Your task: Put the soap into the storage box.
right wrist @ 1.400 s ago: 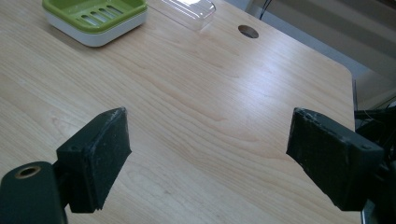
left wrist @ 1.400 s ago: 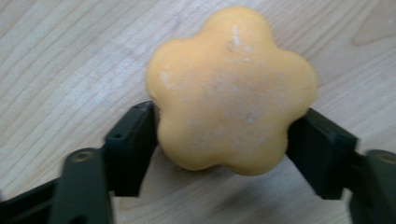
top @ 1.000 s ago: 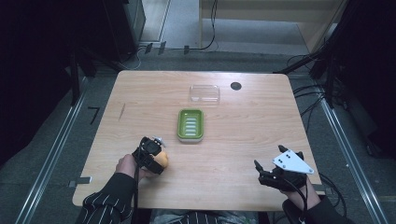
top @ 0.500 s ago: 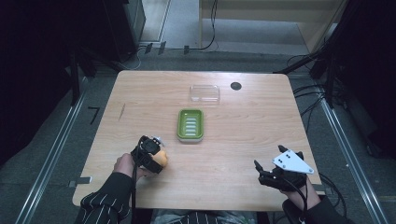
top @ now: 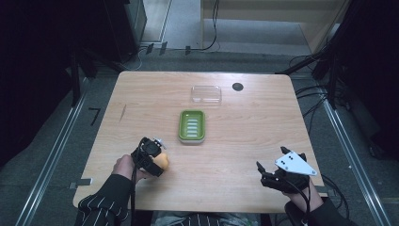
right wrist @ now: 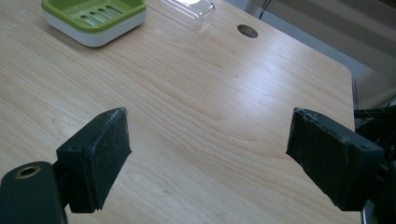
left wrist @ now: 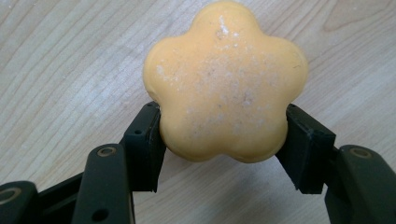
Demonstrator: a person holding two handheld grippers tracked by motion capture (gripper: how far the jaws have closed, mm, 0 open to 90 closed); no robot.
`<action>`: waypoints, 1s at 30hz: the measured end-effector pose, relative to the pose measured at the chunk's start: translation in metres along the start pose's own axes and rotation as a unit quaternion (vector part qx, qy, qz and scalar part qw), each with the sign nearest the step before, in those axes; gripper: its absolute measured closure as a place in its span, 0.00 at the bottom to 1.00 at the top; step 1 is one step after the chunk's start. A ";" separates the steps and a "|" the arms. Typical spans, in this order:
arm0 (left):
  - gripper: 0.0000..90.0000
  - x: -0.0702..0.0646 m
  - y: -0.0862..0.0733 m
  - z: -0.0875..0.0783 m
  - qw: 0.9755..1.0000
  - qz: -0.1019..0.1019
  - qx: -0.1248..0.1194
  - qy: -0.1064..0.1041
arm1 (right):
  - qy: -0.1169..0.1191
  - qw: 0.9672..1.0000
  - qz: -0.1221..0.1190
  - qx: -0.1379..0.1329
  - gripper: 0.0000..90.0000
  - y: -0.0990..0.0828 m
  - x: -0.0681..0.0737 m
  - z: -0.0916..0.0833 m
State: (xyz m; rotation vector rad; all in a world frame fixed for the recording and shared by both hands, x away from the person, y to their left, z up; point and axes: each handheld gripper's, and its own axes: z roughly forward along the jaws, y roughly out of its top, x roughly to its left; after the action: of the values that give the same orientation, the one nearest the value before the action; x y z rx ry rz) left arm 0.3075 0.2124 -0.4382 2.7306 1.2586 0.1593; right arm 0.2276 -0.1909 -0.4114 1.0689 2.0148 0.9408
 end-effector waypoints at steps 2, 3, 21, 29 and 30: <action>0.44 0.000 0.001 -0.001 1.000 0.004 0.001 -0.001 | 0.000 1.000 -0.001 0.000 0.15 0.000 0.000 0.000; 0.44 0.000 0.001 -0.002 1.000 0.005 -0.001 -0.002 | 0.000 1.000 0.000 0.000 0.15 0.000 0.000 0.000; 0.44 -0.002 0.016 -0.014 1.000 0.023 -0.010 -0.007 | 0.003 1.000 0.000 0.001 0.15 0.000 0.000 0.000; 0.44 0.002 0.028 -0.018 0.999 0.031 -0.011 -0.008 | 0.003 1.000 -0.003 0.001 0.15 0.000 0.000 0.000; 0.44 0.002 0.028 -0.018 0.999 0.031 -0.011 -0.008 | 0.003 1.000 -0.003 0.001 0.15 0.000 0.000 0.000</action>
State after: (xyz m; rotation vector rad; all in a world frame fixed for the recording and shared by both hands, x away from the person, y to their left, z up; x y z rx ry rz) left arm 0.3270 0.1968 -0.4161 2.7476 1.1630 0.1548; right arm 0.2281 -0.1908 -0.4116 1.0622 2.0231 0.9414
